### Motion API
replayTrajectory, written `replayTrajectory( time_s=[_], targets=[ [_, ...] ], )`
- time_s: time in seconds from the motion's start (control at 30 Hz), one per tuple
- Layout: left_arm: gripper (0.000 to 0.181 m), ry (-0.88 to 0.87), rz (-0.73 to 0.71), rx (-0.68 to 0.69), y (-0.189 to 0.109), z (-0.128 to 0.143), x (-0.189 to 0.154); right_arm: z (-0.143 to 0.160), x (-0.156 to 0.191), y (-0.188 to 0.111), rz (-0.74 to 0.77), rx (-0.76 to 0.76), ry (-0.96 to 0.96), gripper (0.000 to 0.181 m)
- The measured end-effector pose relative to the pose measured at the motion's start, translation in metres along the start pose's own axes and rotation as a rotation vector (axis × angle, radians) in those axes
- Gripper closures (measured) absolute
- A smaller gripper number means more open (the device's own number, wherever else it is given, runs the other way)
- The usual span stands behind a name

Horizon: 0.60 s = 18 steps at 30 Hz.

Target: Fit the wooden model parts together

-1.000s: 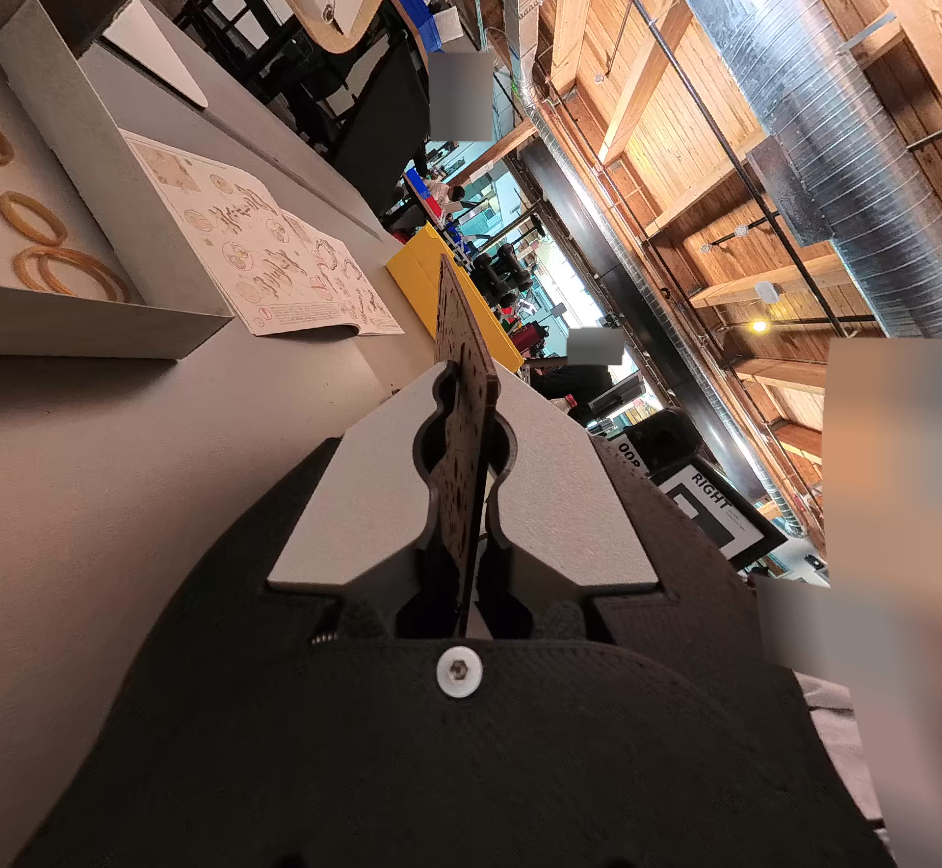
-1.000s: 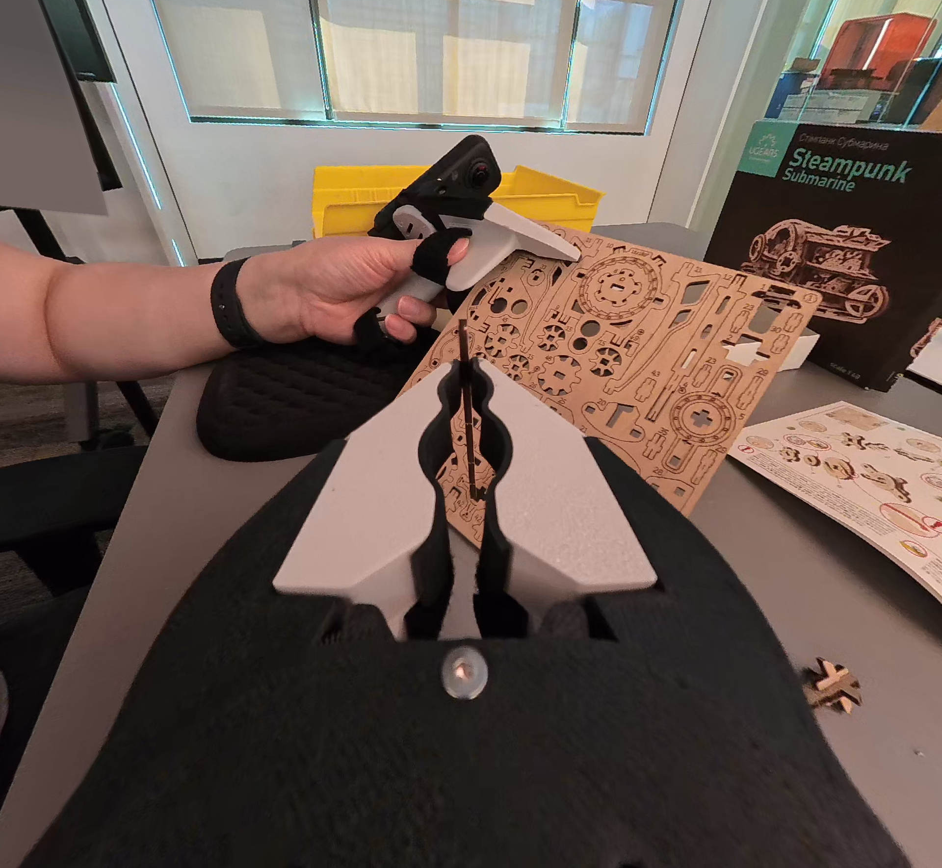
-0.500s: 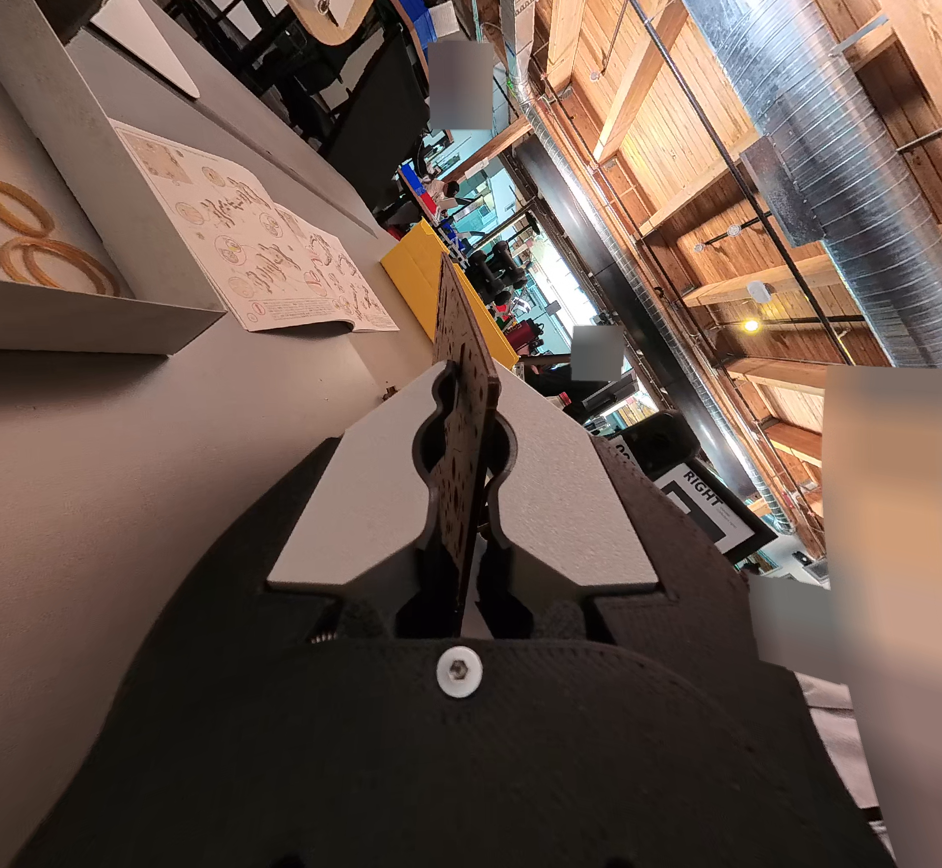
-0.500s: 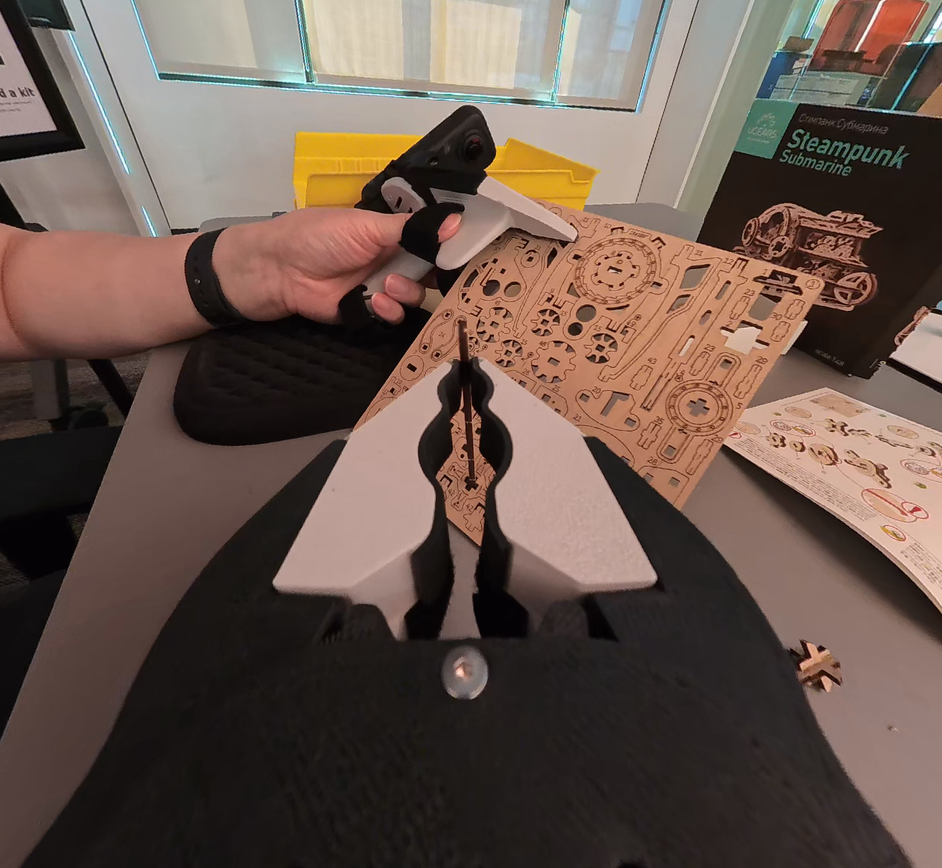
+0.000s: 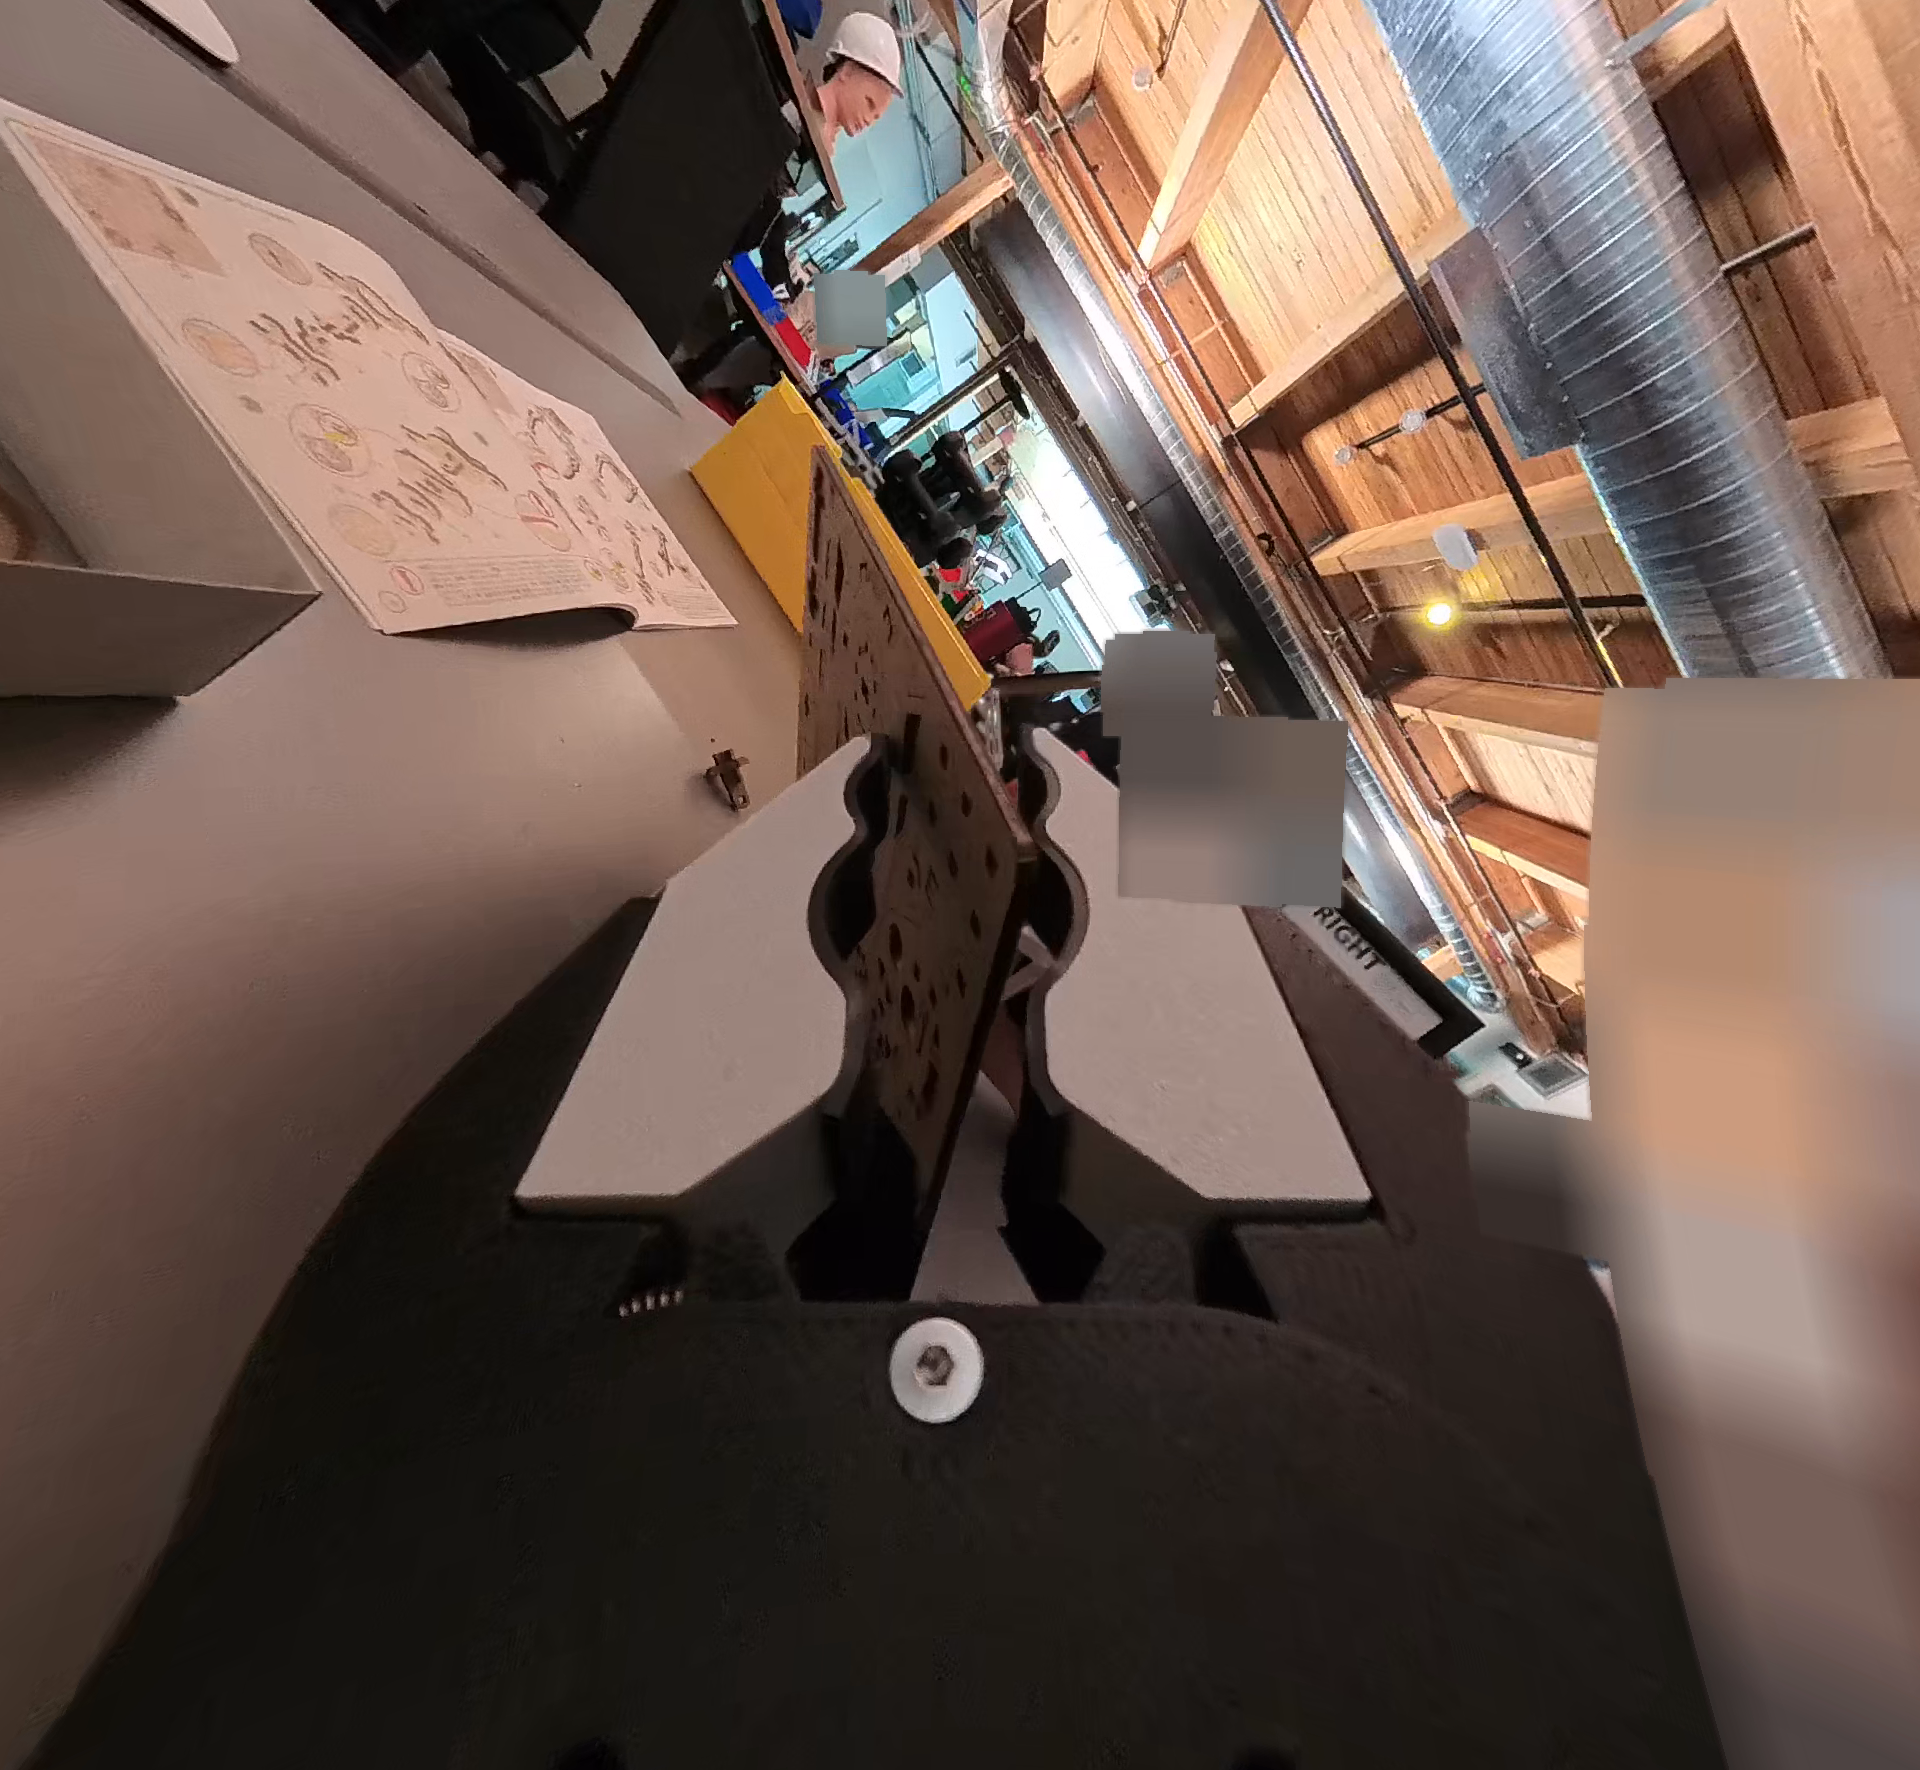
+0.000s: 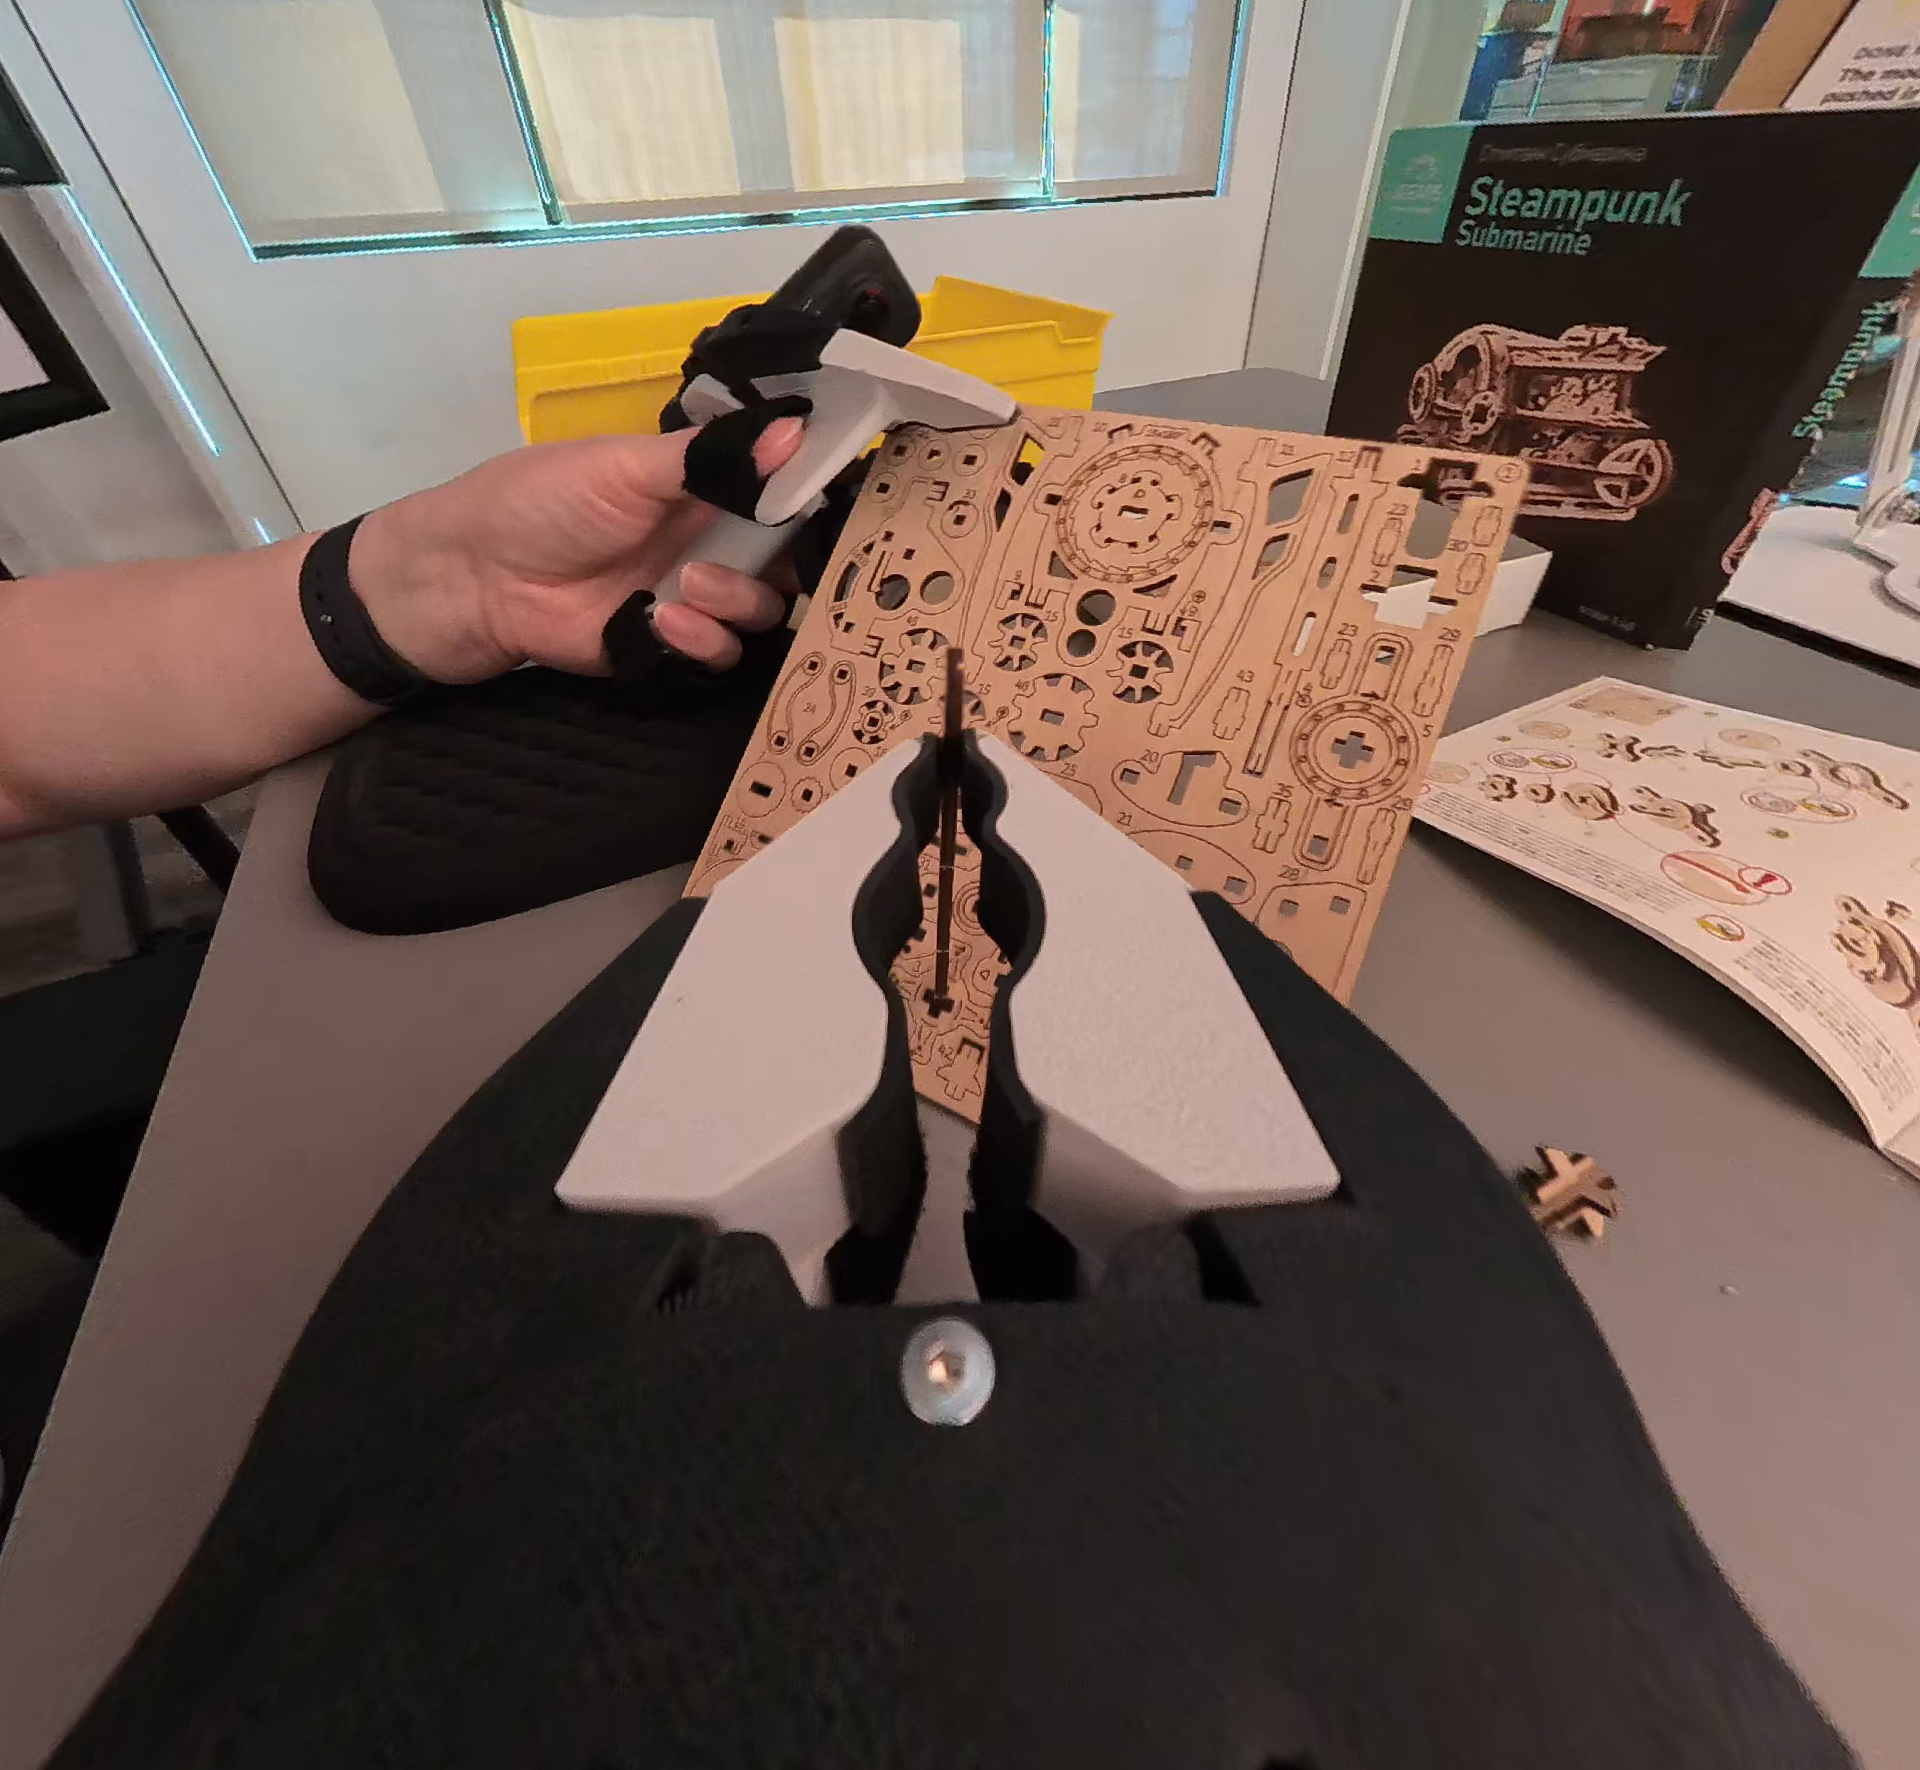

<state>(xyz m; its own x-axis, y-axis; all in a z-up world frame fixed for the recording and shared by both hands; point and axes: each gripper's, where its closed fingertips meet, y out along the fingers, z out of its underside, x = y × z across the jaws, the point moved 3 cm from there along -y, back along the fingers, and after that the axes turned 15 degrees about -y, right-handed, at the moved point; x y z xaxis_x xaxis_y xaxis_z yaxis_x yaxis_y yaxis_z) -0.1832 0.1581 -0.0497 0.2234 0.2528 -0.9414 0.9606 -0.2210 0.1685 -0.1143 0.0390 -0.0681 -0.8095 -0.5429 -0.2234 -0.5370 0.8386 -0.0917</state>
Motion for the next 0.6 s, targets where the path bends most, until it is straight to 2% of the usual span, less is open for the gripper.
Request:
replayTrajectory(
  time_s=[0.1, 0.3, 0.5, 0.6],
  targets=[
    [0.16, 0.037, -0.033, 0.029, 0.003, 0.004, 0.0, 0.001, -0.003, -0.002, 0.005, -0.003, 0.018, 0.179],
    [0.179, 0.105, -0.164, 0.025, -0.001, 0.003, 0.011, -0.003, -0.001, -0.006, -0.002, -0.024, 0.0, 0.179],
    [0.18, 0.061, -0.174, 0.01, -0.004, 0.0, 0.017, -0.019, -0.004, -0.017, 0.026, -0.135, -0.004, 0.179],
    [0.18, 0.072, -0.202, 0.028, -0.003, 0.003, 0.019, -0.015, -0.011, -0.02, 0.047, -0.126, 0.031, 0.179]
  ],
)
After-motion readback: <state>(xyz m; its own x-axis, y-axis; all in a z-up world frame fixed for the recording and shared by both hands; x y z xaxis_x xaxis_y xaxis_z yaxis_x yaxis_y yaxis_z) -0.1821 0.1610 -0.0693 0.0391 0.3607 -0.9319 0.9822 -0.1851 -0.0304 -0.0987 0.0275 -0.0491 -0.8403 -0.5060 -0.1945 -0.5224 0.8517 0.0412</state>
